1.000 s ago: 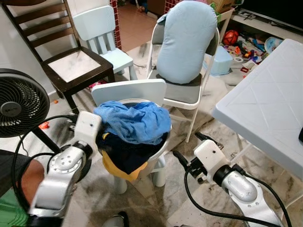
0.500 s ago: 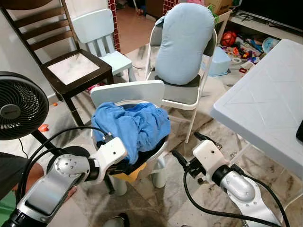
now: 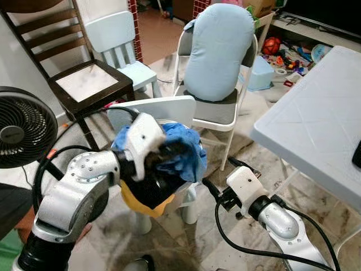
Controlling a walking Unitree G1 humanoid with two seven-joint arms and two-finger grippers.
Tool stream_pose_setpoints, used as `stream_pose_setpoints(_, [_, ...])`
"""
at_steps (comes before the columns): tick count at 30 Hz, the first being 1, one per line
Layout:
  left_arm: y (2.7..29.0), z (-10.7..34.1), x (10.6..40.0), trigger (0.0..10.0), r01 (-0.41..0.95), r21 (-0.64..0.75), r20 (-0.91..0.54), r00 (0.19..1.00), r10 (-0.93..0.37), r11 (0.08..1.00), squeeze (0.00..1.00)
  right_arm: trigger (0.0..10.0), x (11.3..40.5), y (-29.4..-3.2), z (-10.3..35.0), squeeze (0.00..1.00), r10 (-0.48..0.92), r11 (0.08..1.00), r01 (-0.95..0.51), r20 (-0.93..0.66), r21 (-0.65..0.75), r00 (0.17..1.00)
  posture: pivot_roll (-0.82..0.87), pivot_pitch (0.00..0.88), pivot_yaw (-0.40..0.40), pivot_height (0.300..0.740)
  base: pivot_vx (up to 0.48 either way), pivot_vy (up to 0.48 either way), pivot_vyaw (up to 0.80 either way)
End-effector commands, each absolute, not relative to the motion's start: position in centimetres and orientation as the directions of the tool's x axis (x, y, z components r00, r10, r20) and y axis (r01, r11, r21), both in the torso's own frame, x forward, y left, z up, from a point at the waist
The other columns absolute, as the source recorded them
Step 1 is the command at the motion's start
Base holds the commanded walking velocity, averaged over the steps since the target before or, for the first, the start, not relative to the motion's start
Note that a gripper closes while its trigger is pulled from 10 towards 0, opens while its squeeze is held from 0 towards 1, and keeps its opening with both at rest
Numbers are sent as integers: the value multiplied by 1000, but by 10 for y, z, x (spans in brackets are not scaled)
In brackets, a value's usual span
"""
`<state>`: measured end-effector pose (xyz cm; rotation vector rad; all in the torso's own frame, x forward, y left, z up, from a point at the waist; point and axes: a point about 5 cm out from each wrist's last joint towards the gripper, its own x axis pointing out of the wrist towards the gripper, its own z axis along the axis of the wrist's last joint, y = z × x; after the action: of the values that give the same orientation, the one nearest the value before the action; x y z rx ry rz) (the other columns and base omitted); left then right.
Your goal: Hang hanger
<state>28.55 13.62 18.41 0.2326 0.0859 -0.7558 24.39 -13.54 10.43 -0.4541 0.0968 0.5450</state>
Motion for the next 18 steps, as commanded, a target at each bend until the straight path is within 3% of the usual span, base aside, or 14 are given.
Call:
stream_pose_setpoints(1, [155, 169, 291, 0, 573, 175, -186, 818, -545, 801, 0, 10000, 242, -135, 103, 0, 482, 754, -526, -212, -393, 850, -48, 126, -8, 740, 0, 0, 0])
stream_pose_setpoints(8, [190, 146, 309, 0, 333, 119, -206, 930, -305, 935, 0, 10000, 242, -135, 103, 0, 482, 754, -525, -210, -394, 850, -57, 126, -8, 740, 0, 0, 0])
stream_pose_setpoints(18, [209, 149, 338, 0, 175, 165, -151, 977, -150, 971, 0, 10000, 240, -135, 103, 0, 482, 753, -525, -212, -396, 850, -68, 122, -6, 740, 0, 0, 0])
